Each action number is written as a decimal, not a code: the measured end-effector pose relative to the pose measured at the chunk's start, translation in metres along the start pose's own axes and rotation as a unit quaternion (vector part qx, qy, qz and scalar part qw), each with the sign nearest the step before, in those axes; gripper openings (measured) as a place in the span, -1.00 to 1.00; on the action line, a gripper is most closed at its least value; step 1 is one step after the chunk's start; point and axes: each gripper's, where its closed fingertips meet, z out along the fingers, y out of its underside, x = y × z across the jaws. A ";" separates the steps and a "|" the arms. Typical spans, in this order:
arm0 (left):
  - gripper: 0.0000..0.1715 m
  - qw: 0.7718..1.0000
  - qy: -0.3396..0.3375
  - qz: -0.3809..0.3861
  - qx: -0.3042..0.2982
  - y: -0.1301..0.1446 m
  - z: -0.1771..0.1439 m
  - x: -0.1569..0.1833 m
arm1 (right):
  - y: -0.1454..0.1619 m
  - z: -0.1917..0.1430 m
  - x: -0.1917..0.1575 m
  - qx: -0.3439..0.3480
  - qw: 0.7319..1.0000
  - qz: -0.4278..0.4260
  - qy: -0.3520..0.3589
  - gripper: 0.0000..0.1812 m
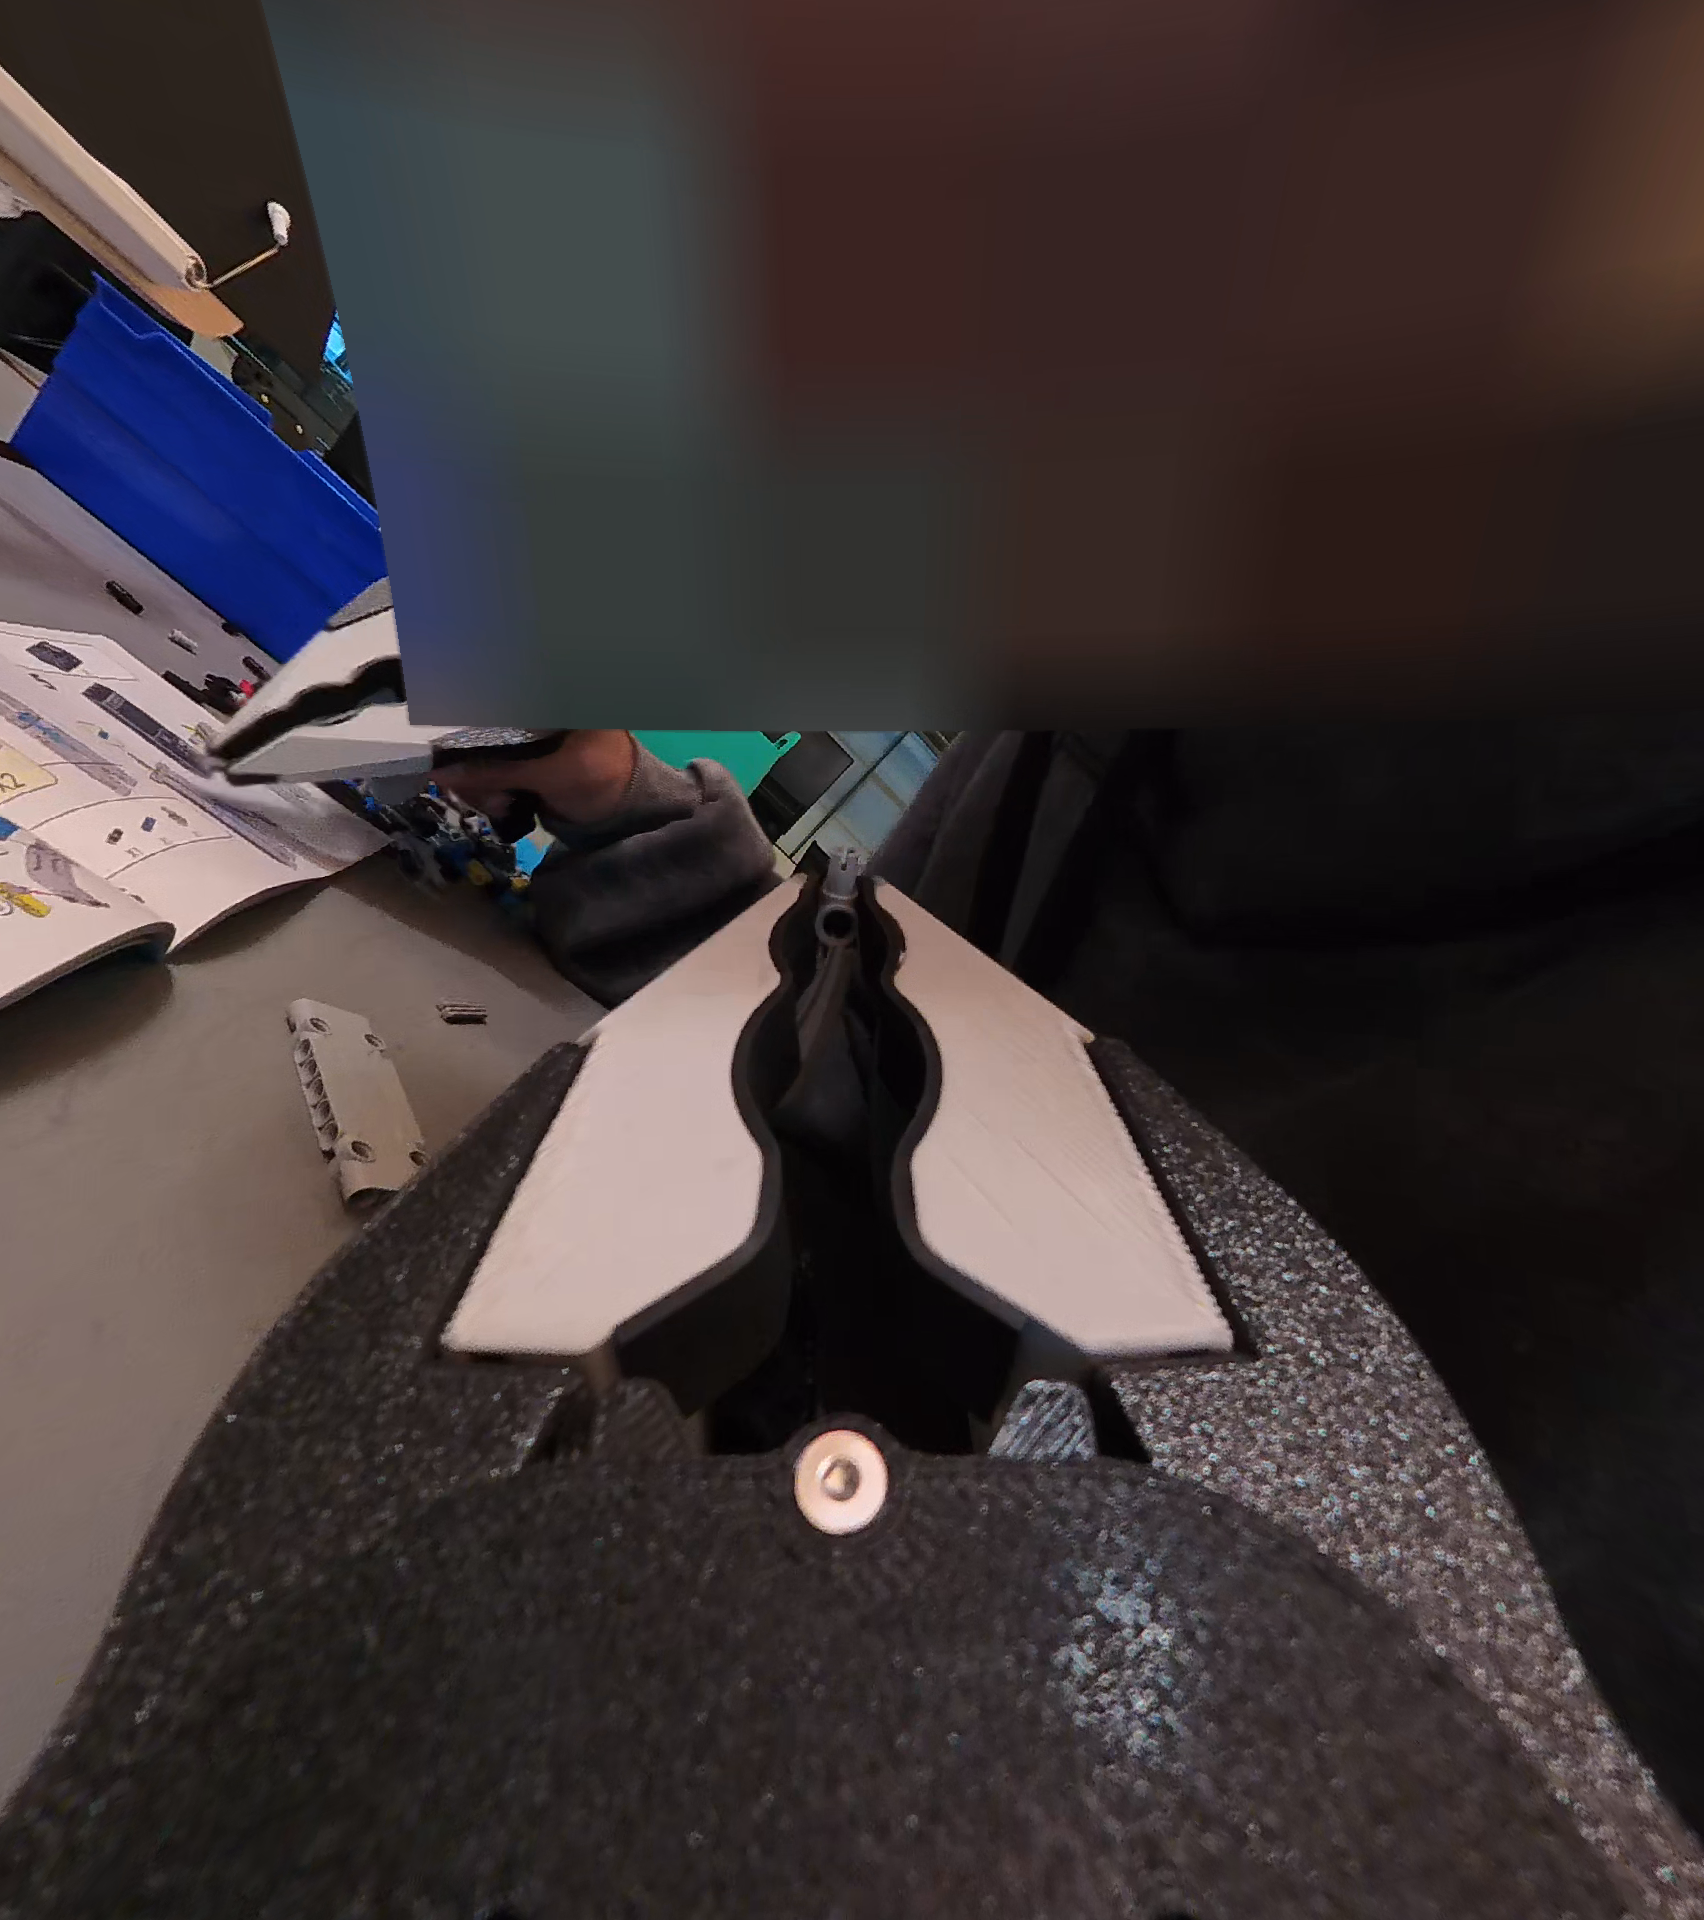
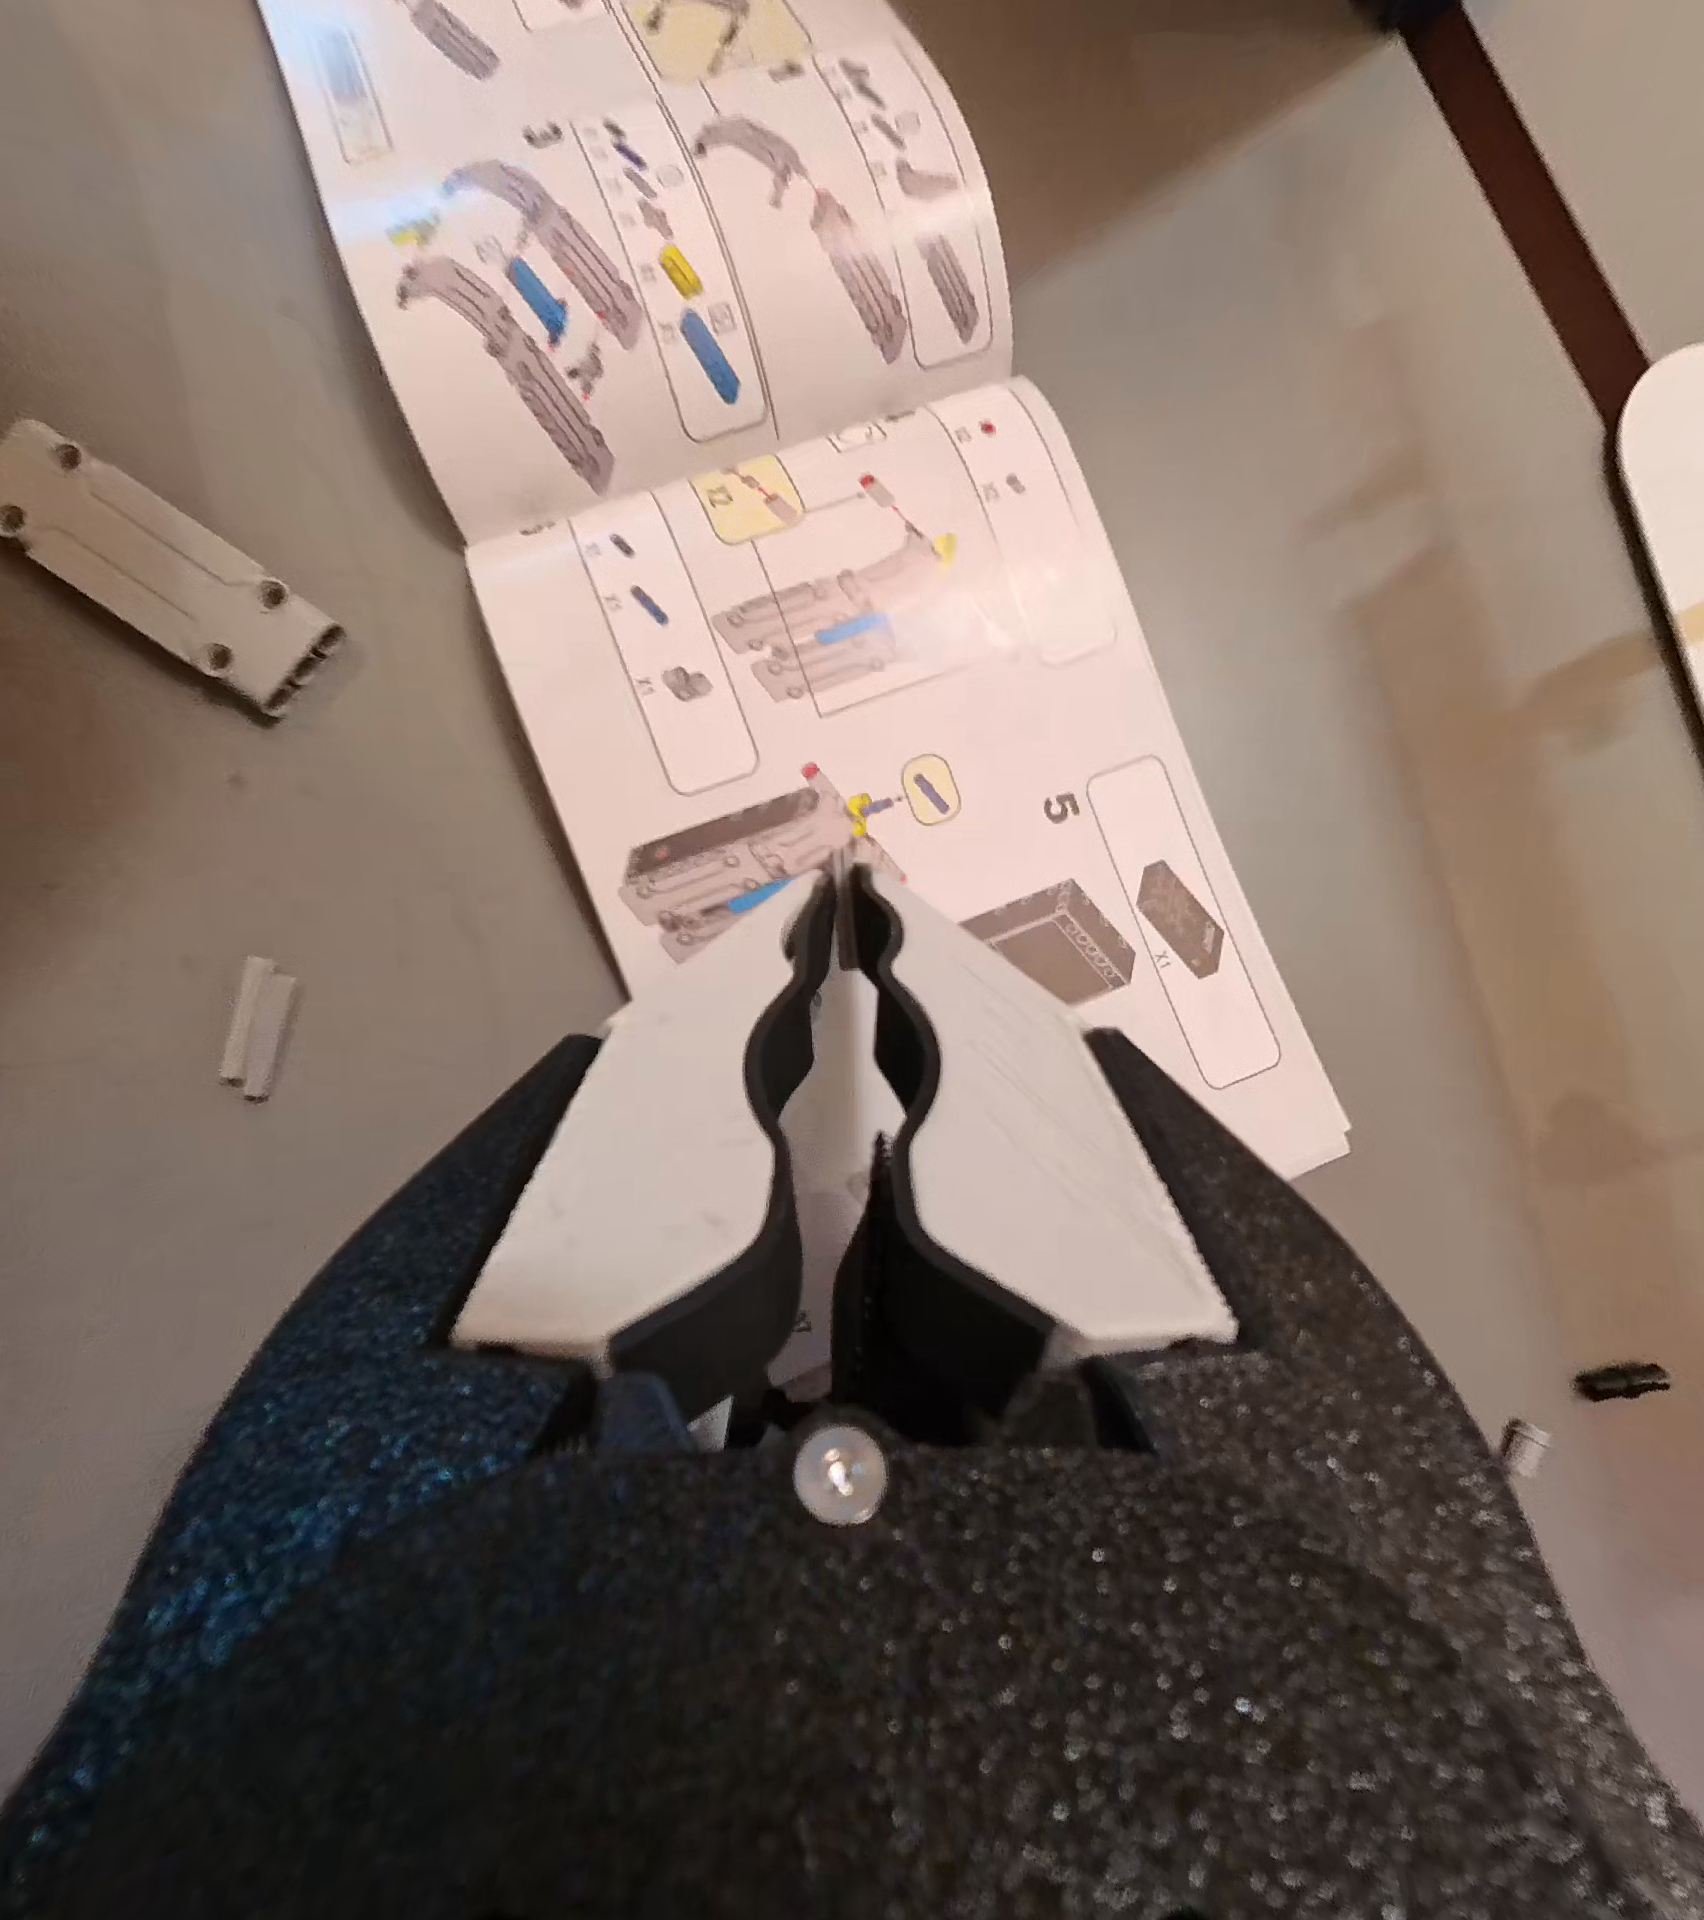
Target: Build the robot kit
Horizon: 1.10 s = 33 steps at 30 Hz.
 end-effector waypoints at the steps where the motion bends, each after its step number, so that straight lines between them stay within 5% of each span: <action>1: -0.93 1.000 -0.002 0.001 0.001 0.000 0.000 0.000 | -0.004 -0.004 -0.002 0.005 1.000 -0.004 0.003 -0.98; 11: -0.94 0.999 -0.036 0.038 0.014 -0.007 0.000 -0.007 | -0.088 -0.036 -0.066 0.157 0.984 -0.015 -0.086 -0.98; 17: -0.94 0.998 0.033 0.034 0.043 -0.017 -0.001 0.014 | -0.156 -0.044 -0.162 0.265 0.929 0.007 -0.259 -0.98; 23: -0.93 0.997 0.064 0.051 0.012 -0.003 0.008 0.029 | -0.171 -0.051 -0.194 0.301 0.881 0.077 -0.358 -0.98; 33: -0.93 0.997 0.056 0.061 -0.007 0.003 0.012 0.028 | -0.173 -0.058 -0.199 0.308 0.861 0.101 -0.392 -0.98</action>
